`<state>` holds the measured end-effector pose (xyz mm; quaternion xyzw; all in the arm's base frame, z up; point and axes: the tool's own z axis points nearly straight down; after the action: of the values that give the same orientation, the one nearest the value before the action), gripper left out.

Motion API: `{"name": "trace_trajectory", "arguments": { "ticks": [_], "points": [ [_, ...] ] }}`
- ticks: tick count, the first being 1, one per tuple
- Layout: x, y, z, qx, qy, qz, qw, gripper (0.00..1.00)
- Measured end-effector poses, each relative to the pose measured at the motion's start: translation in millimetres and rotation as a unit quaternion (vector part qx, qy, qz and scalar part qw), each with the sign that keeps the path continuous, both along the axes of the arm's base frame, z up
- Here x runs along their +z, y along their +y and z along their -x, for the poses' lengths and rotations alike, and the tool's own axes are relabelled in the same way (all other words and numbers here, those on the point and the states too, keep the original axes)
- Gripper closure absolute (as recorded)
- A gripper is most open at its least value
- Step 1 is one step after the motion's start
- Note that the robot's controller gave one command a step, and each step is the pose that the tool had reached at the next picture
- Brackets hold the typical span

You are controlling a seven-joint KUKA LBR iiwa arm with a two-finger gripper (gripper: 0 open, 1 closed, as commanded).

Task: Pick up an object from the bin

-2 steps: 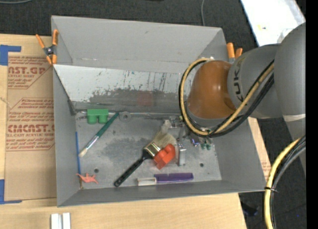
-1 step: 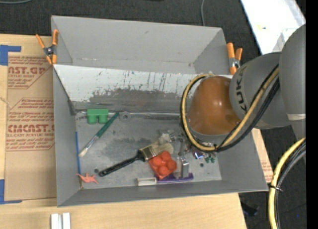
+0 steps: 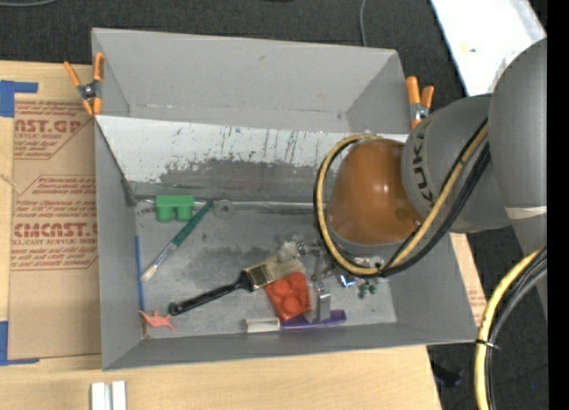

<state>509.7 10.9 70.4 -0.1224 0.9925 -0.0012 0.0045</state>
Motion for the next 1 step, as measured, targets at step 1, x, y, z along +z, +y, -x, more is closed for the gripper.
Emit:
{"name": "trace_trajectory", "arguments": {
  "ticks": [1],
  "points": [
    [-0.1,25.0,7.0,0.053,0.0000,0.001,0.9986,0.00]
  ]
}}
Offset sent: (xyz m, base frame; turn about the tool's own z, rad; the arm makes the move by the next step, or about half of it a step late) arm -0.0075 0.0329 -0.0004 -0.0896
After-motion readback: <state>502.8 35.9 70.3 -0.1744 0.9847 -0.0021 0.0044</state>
